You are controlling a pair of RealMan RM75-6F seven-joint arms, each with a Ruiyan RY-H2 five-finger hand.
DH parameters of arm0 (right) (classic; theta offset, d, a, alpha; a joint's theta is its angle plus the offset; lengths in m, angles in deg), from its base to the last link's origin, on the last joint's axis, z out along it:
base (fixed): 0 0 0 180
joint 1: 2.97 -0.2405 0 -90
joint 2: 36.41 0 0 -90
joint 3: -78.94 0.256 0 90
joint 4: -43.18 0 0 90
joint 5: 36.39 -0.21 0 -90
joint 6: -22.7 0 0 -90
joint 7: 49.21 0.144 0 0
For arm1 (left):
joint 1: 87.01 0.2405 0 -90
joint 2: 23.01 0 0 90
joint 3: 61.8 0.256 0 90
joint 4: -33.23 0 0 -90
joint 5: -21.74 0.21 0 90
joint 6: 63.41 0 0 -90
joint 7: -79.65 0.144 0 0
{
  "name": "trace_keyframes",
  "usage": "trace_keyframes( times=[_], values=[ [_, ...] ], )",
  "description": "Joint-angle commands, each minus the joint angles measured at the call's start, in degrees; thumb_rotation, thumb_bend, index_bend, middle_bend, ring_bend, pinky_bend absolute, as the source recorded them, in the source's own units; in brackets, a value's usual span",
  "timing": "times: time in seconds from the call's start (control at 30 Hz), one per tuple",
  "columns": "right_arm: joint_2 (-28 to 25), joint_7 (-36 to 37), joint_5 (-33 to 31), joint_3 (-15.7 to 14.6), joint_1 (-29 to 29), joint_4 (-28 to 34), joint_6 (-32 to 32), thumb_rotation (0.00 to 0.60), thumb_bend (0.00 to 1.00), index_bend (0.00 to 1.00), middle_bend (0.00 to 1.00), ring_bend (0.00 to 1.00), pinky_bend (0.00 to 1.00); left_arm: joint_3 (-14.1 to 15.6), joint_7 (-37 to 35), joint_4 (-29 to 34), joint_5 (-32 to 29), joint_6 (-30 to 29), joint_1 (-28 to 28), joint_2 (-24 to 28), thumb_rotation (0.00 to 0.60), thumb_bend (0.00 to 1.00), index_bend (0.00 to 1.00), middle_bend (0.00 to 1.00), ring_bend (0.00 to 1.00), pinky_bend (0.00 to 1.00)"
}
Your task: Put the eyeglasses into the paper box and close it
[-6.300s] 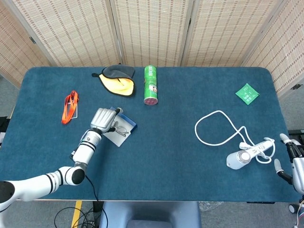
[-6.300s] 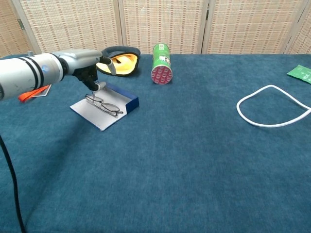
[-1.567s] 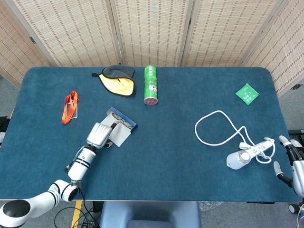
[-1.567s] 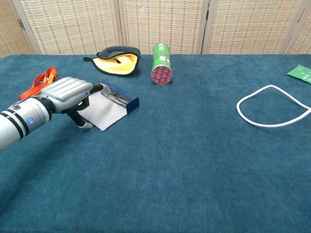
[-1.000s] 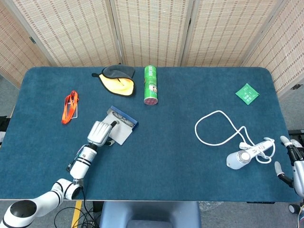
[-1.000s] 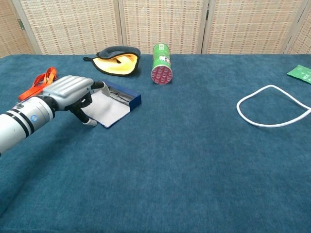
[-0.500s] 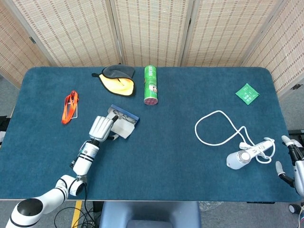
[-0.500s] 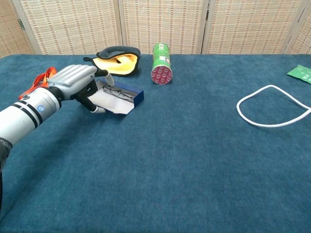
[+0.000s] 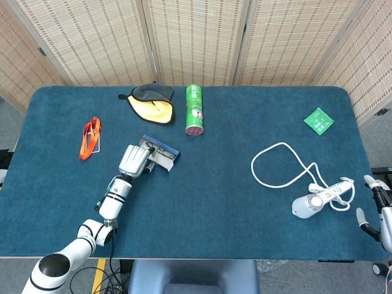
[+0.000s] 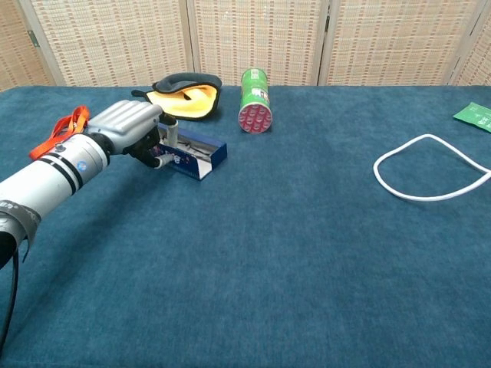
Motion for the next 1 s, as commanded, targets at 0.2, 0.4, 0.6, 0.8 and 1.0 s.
trace_keyframes(
  times=[0.2, 0.4, 0.6, 0.8, 1.0],
  values=[
    [0.0, 0.0, 0.2, 0.0, -0.1, 0.0, 0.1, 0.600, 0.42, 0.10, 0.25, 0.41, 0.24, 1.5, 1.2, -0.2, 0.6, 0.7, 0.6, -0.2, 0.600, 0.50, 0.61, 0.98, 0.91, 0.98],
    [0.0, 0.0, 0.3, 0.0, -0.1, 0.1, 0.1, 0.600, 0.42, 0.10, 0.25, 0.41, 0.24, 2.3, 1.4, 3.2, 1.0, -1.1, 2.5, 1.9, 0.600, 0.51, 0.65, 0.98, 0.91, 0.98],
    [0.1, 0.0, 0.7, -0.1, -0.4, 0.1, 0.2, 0.600, 0.42, 0.10, 0.25, 0.41, 0.24, 3.8, 2.1, 10.7, 1.8, -3.9, 5.9, 6.5, 0.600, 0.51, 0.65, 0.98, 0.91, 0.98],
    [0.1, -0.6, 1.6, -0.2, -0.7, 0.7, 0.1, 0.600, 0.42, 0.10, 0.25, 0.41, 0.24, 5.6, 4.9, 19.8, 2.3, -6.5, 9.8, 12.2, 0.600, 0.51, 0.65, 0.98, 0.91, 0.98],
    [0.2, -1.0, 2.1, -0.3, -1.0, 1.2, 0.2, 0.600, 0.42, 0.10, 0.25, 0.41, 0.24, 7.3, 7.4, 28.1, 2.4, -8.6, 13.6, 17.7, 0.600, 0.51, 0.64, 0.98, 0.91, 0.98]
  ],
)
